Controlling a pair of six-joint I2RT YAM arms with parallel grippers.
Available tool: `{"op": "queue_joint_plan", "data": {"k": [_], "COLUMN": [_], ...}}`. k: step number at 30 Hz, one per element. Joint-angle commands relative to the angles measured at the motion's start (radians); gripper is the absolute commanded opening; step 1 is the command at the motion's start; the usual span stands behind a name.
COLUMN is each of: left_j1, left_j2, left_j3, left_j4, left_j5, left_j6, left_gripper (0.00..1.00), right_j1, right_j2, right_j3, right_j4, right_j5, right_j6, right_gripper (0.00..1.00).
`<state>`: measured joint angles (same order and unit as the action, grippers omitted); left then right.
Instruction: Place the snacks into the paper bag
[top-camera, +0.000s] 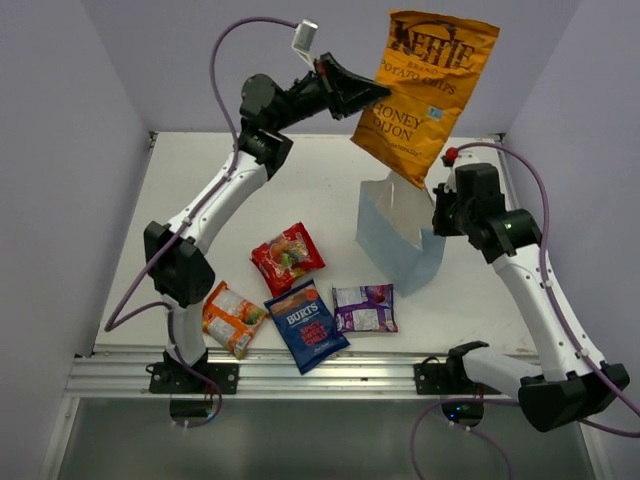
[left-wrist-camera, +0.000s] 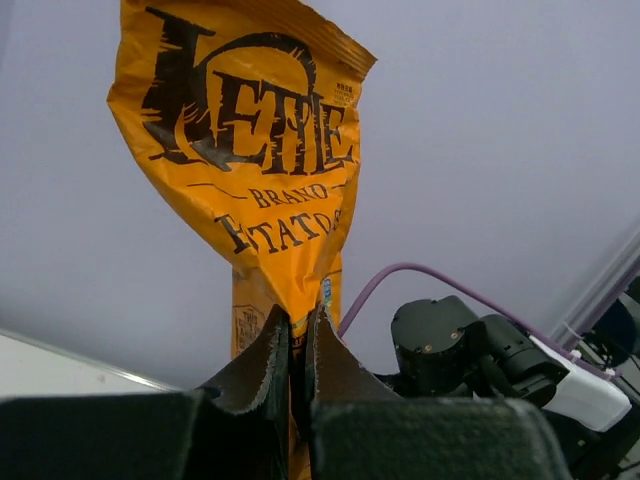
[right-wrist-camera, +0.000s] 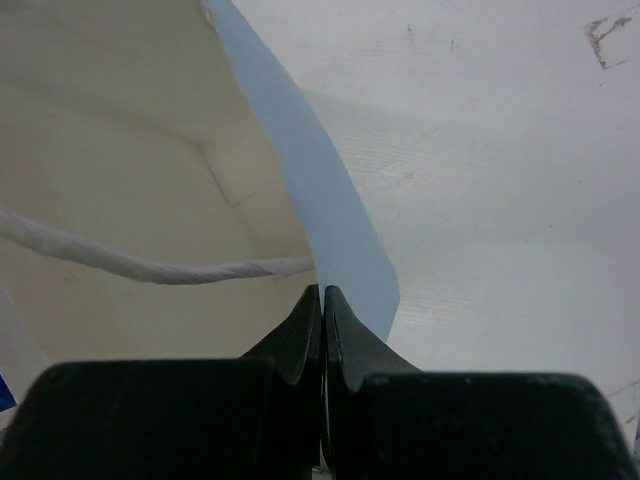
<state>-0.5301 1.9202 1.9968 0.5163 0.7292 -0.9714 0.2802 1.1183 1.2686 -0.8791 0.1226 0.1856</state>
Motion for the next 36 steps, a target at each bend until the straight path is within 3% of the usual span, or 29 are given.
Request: {"op": "queue_joint_plan", "data": {"k": [1, 6, 14, 27, 36], "left_j1": [-0.03, -0.087, -0.099, -0.143, -0.222], "left_j2": [0.088, 0.146, 0.047, -0.041, 0.042], "left_j3": [0.063, 0.021, -0.176, -0.365, -0.299], "left_j4": [0.16, 0.218, 0.176, 0.209, 0.327], "left_j5": [0.044, 0.096, 0.137, 0.214, 0.245], "left_j6": [-0.151, -0.193, -0.121, -0.122, -0.193], "left_gripper": [0.0, 0.0, 0.0, 0.0, 0.0], "right_j1": [0.001, 0.001, 0.001, 0.001, 0.001], "right_j2": [-0.034, -0.052, -0.075, -0.066, -0.072], "right_j3": [-0.006, -0.008, -0.015, 0.024, 0.032], "right_j4": [-0.006, -0.021, -0.032, -0.044, -0.049], "right_j5": [-0.029, -0.017, 0.02, 0.058, 0.061], "right_j6": [-0.018, -0.023, -0.028, -0.031, -0.031], "right_gripper": [0.0, 0.0, 0.0, 0.0, 0.0]}}
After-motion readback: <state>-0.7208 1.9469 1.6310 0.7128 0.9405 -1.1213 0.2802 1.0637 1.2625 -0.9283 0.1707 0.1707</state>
